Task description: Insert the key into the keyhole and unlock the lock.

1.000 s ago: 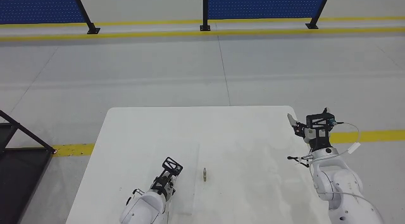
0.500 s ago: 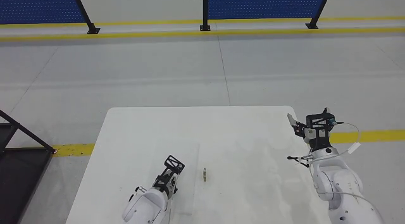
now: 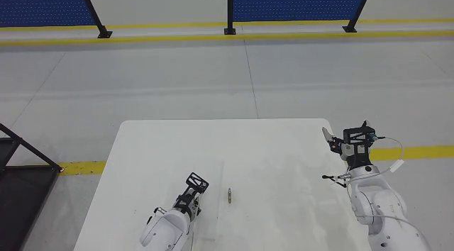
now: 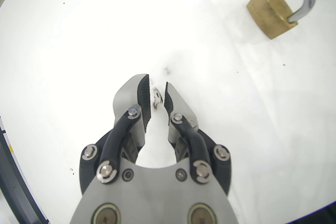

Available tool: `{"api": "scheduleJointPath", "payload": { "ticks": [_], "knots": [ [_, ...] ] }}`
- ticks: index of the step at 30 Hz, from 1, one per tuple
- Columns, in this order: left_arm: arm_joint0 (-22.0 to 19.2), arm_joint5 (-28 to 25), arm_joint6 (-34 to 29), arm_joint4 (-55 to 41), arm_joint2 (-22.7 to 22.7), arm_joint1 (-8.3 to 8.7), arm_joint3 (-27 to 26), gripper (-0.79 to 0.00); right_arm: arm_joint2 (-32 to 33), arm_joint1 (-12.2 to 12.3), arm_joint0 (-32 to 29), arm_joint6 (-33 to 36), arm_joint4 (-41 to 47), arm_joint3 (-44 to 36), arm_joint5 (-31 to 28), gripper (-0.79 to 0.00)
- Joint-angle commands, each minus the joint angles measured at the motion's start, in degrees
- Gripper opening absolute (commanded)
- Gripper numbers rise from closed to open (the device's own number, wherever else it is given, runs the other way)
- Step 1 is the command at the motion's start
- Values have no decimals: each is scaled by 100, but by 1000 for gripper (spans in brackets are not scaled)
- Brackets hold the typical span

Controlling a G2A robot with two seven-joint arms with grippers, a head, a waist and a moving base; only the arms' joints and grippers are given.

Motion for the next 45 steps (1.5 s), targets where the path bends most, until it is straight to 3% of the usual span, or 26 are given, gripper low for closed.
{"api": "scheduleJointPath", "payload": {
  "ticks": [1, 11, 13, 28, 38, 43, 45],
  "knots": [
    [-17, 11, -7, 10, 12, -5, 19, -616, 0, 0, 0, 0, 0, 0, 0, 0],
    [-66, 47, -50, 54, 45, -25, 55, -680, 0, 0, 0, 0, 0, 0, 0, 0],
    [-58, 47, -60, 76, 38, -25, 36, -779, 0, 0, 0, 0, 0, 0, 0, 0],
    [218, 134, 98, 162, -125, -3, -304, -785, 0, 0, 0, 0, 0, 0, 0, 0],
    [513, 435, 987, -22, -285, -1, -468, -785, 0, 0, 0, 0, 0, 0, 0, 0],
    [857, 199, 2160, -599, -608, 40, -804, -785, 0, 0, 0, 0, 0, 0, 0, 0],
    [1043, -208, 2811, -928, -801, 77, -937, -785, 0, 0, 0, 0, 0, 0, 0, 0]
  ]
}}
